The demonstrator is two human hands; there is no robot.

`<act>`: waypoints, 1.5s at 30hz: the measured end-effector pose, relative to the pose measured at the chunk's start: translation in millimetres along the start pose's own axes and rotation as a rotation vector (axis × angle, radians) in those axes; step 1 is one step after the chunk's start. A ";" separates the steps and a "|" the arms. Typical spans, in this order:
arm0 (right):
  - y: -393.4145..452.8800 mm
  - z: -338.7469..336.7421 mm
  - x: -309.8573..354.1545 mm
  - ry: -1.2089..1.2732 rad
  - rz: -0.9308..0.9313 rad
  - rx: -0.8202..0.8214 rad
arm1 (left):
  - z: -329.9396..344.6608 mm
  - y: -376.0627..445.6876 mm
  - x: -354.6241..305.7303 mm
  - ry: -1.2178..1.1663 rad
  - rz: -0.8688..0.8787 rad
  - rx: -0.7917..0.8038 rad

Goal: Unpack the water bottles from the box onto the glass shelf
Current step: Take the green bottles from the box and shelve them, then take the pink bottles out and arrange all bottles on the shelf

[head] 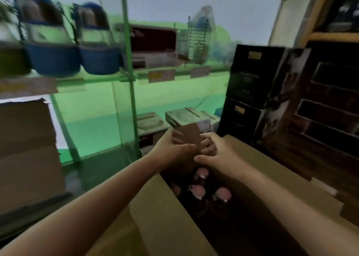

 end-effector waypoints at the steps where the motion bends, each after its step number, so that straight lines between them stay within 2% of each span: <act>1: 0.6 2.3 -19.5 -0.005 0.033 0.000 | 14.9 2.4 13.2 0.030 -0.021 0.018; 7: 3.1 20.1 -115.5 -0.005 0.252 0.053 | 76.1 11.3 85.4 0.163 -0.156 0.146; 13: 19.3 30.8 -174.3 -0.064 0.394 0.125 | 131.6 39.6 116.3 0.284 -0.152 0.314; 18: 35.2 46.1 -215.4 -0.321 0.446 0.194 | 173.4 58.5 135.7 0.409 -0.128 0.481; 23: 49.7 66.0 -239.6 -0.368 0.454 0.305 | 194.2 66.6 152.9 0.480 -0.188 0.599; 26: 55.6 77.7 -246.6 -0.382 0.462 0.295 | 196.4 69.3 158.0 0.502 -0.188 0.621; 30: 56.5 83.2 -240.8 -0.412 0.424 0.213 | 189.0 67.8 156.0 0.459 -0.191 0.628; 34: 55.1 59.8 -213.7 -0.367 0.390 0.104 | 174.4 68.2 149.7 0.376 -0.130 0.626; 40: 49.2 11.2 -136.9 -0.288 0.260 -0.060 | 134.4 64.4 101.2 0.075 -0.035 0.440; 42: 47.2 -0.8 -108.6 -0.274 0.216 -0.123 | 117.5 60.3 81.2 -0.074 -0.009 0.428; 45: 39.6 -16.7 -61.6 -0.226 0.123 -0.207 | 87.2 55.7 57.3 -0.156 0.061 0.375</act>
Point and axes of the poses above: each hand's wrist, its own y-axis towards the middle knuckle, its own z-axis out of the palm, x = y × z, the point moved 2 cm from there along y, towards the middle knuckle, and after that the axes turned 9 degrees about z, right-handed, at the moved point
